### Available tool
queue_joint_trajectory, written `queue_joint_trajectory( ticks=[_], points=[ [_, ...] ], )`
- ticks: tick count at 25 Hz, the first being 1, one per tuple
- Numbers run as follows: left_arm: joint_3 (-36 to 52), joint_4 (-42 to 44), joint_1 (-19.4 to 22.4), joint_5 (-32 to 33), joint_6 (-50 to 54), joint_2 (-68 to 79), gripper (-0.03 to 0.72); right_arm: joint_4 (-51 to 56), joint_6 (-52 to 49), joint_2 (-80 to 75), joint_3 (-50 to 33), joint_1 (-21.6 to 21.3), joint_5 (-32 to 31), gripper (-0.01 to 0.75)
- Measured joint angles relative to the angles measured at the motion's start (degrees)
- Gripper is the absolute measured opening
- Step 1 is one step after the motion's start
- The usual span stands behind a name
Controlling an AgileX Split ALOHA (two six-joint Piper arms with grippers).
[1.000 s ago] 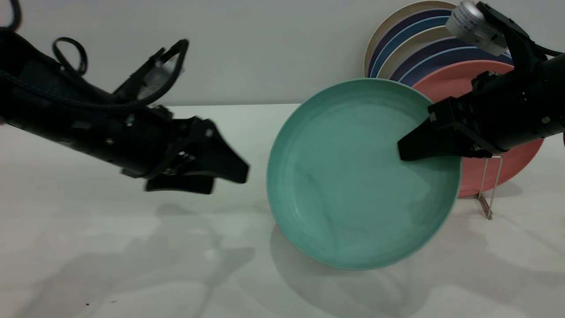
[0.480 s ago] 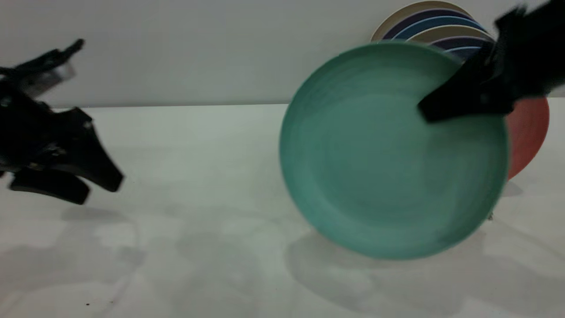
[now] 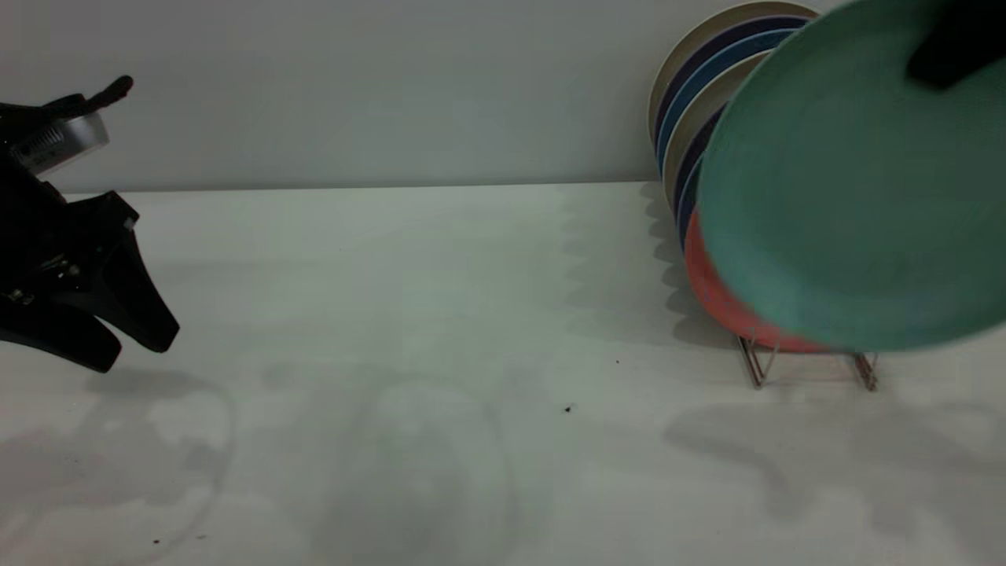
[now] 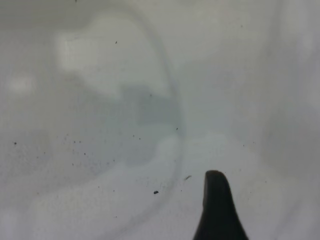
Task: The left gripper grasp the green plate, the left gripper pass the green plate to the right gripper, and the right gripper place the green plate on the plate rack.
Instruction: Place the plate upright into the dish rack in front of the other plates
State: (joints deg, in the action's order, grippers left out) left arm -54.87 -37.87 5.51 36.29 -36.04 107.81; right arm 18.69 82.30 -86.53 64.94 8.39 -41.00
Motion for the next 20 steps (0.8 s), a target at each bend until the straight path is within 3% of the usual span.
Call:
queue_joint_trajectory(
  ticks=[6, 12, 20],
  points=[
    [0.0, 0.1, 0.0, -0.2, 0.0, 0.0, 0.530, -1.8, 6.9, -2.8, 4.4, 0.0, 0.0, 0.104],
    [0.0, 0.2, 0.0, -0.2, 0.0, 0.0, 0.530, -4.5, 7.4, -10.1, 13.9, 0.0, -5.9, 0.104],
    [0.0, 0.3, 0.0, -0.2, 0.0, 0.0, 0.530, -8.3, 5.0, -15.9, 22.1, -0.9, -7.6, 0.104]
  ],
)
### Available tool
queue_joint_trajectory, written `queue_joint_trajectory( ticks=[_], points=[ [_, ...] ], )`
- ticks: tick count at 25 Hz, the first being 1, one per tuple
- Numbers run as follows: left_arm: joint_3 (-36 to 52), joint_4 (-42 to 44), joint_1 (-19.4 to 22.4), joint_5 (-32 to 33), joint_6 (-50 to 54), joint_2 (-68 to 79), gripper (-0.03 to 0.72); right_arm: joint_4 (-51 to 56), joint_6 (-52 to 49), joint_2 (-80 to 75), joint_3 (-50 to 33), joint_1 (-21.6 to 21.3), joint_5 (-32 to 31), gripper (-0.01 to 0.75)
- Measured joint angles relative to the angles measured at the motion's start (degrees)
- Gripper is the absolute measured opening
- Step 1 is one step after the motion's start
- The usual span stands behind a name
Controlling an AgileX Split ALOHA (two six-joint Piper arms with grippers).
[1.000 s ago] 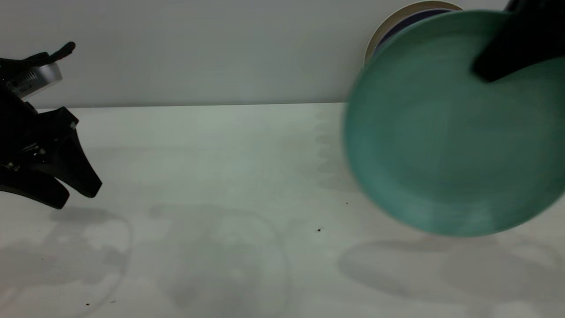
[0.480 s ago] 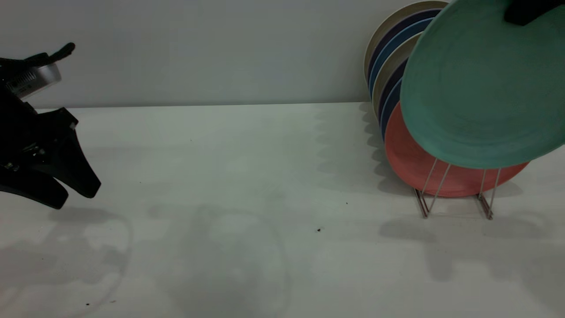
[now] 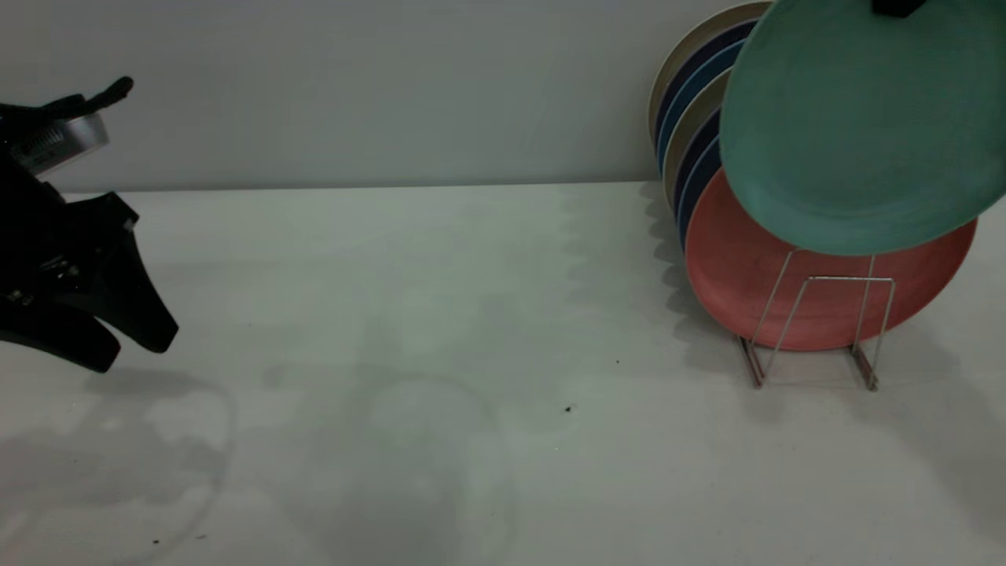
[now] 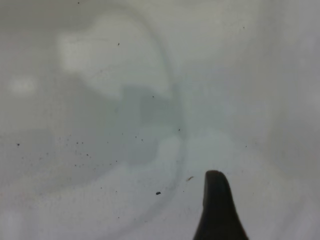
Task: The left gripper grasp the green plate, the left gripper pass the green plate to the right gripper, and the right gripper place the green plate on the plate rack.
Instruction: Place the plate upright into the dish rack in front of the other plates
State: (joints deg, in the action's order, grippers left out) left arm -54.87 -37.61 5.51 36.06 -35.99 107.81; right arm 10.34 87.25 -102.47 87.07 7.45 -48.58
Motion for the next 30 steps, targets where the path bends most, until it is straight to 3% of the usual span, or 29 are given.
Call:
queue_joint_trajectory(
  ticks=[24, 30],
  points=[
    [0.0, 0.1, 0.0, -1.8, 0.1, 0.0, 0.530, 0.6, -6.4, -4.7, 0.0, -1.3, 2.0, 0.104],
    [0.0, 0.1, 0.0, -2.4, 0.1, 0.0, 0.530, 1.1, -6.6, -4.8, 0.0, -1.3, 0.9, 0.140]
  ],
)
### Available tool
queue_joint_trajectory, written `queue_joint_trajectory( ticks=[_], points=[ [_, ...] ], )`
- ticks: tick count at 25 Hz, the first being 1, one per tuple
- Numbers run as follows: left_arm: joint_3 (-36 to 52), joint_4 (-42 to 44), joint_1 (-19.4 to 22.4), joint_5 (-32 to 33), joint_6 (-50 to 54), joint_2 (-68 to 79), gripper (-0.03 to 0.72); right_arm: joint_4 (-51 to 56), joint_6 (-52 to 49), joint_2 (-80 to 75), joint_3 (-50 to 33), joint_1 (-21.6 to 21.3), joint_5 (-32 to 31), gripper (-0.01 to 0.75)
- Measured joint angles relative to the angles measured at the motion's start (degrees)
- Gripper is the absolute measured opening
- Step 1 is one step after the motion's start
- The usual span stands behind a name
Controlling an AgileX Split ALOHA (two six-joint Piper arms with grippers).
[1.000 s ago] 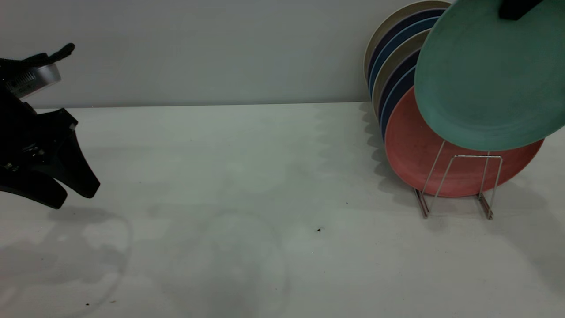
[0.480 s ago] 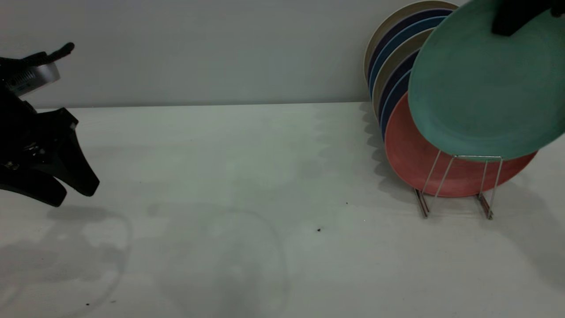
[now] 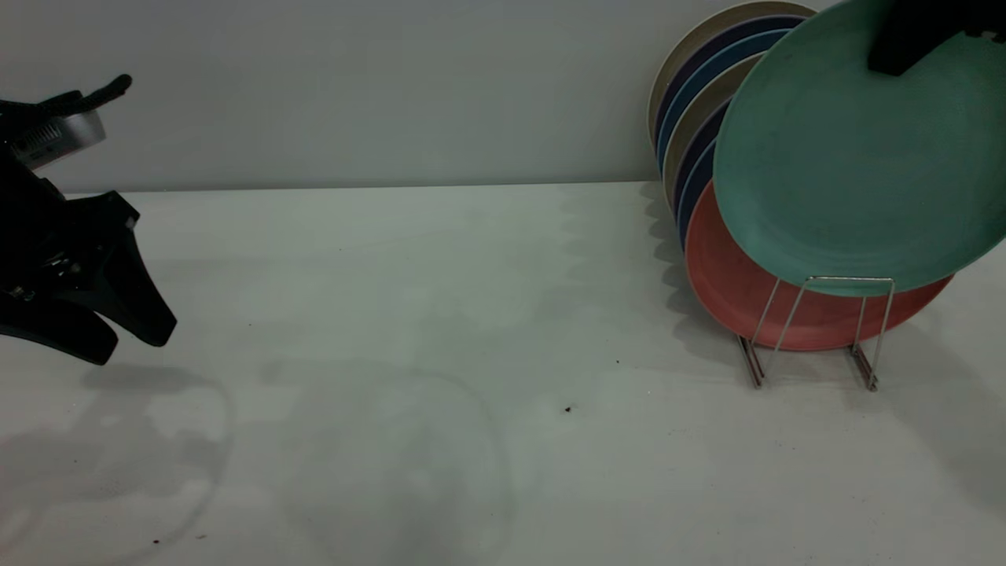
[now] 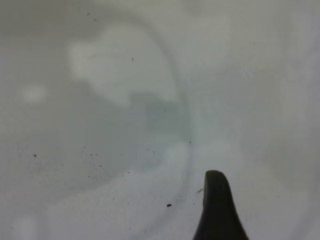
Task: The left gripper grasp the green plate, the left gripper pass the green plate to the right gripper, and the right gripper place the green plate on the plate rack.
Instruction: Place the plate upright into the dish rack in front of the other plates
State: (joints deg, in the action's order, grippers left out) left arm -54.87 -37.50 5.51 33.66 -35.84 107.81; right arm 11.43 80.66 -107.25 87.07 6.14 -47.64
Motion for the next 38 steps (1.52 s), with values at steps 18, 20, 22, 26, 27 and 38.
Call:
queue_joint_trajectory(
  ticks=[18, 20, 22, 26, 27, 38],
  points=[
    [0.0, -1.1, 0.0, -0.6, 0.0, 0.0, 0.530, 5.6, -2.6, 0.0, 0.0, 0.0, -7.4, 0.264],
    [0.0, -1.2, 0.0, -0.7, 0.0, 0.0, 0.530, 5.6, -4.4, 0.0, 0.0, 0.0, -8.9, 0.264],
    [0.0, -1.2, 0.0, -0.8, 0.0, 0.0, 0.530, 5.8, -7.7, 0.0, 0.0, 0.0, -10.3, 0.264],
    [0.0, -0.5, 0.0, -1.8, 0.9, 0.0, 0.530, 7.5, -24.6, 0.0, 0.0, 0.0, -12.1, 0.264],
    [0.0, 0.2, 0.0, -2.0, 1.3, 0.0, 0.530, 7.6, -30.4, 0.0, 0.0, 0.0, -12.2, 0.265],
    [-7.4, 34.0, 0.0, 8.9, 28.6, -2.0, 0.530, 0.6, -65.3, 0.3, 0.0, 0.0, -21.5, 0.265]
  ],
)
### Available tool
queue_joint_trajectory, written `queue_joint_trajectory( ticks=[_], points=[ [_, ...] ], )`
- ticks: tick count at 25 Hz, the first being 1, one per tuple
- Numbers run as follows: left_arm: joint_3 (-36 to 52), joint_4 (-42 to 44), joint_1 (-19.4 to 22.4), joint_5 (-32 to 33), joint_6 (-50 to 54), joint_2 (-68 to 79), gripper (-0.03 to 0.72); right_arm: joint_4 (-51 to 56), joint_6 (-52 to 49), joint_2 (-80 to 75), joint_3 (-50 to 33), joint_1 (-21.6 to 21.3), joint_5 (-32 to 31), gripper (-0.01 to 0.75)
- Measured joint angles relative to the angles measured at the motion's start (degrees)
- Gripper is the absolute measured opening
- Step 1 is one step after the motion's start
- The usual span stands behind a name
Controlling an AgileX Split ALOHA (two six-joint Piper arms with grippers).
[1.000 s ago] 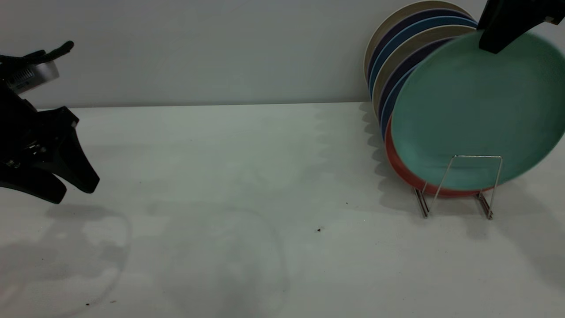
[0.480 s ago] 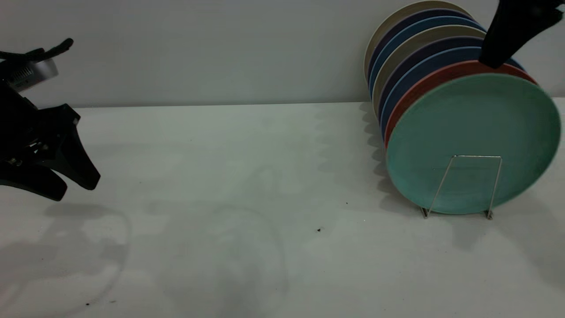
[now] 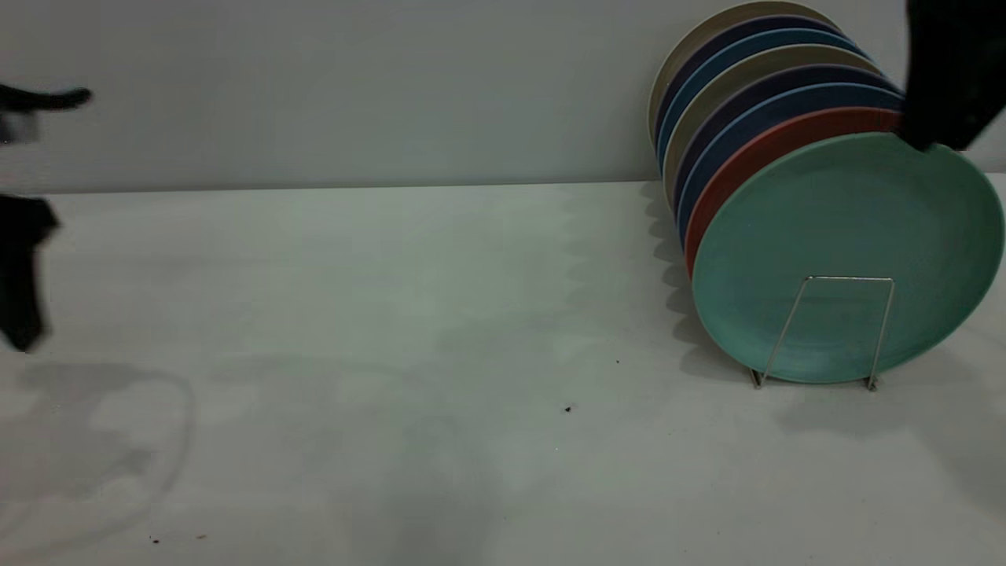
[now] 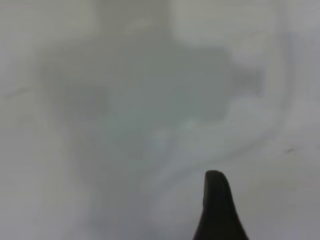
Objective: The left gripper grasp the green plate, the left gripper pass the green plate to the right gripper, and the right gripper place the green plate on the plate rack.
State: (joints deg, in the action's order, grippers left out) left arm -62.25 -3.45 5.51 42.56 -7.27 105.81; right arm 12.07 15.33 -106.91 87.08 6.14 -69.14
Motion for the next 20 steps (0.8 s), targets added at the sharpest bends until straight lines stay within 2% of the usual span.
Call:
queue_joint_trajectory(
  ticks=[3, 7, 11, 20],
  points=[
    [-0.7, 6.3, 0.0, 3.6, 5.2, -5.0, 0.528, -4.1, -3.3, 1.5, 0.0, 0.0, -0.3, 0.265],
    [0.5, 7.7, 0.0, 7.0, 6.5, -14.2, 0.527, -7.1, -6.2, 7.2, -1.9, 0.0, -0.3, 0.265],
    [5.1, 7.8, 0.0, 11.1, 6.5, -27.1, 0.527, -7.3, -6.4, 17.0, -8.9, 0.0, -0.6, 0.265],
    [17.6, 5.6, 0.0, 16.1, 6.4, -58.8, 0.527, -7.7, -6.4, 44.7, -25.8, 0.0, -1.6, 0.265]
  ],
)
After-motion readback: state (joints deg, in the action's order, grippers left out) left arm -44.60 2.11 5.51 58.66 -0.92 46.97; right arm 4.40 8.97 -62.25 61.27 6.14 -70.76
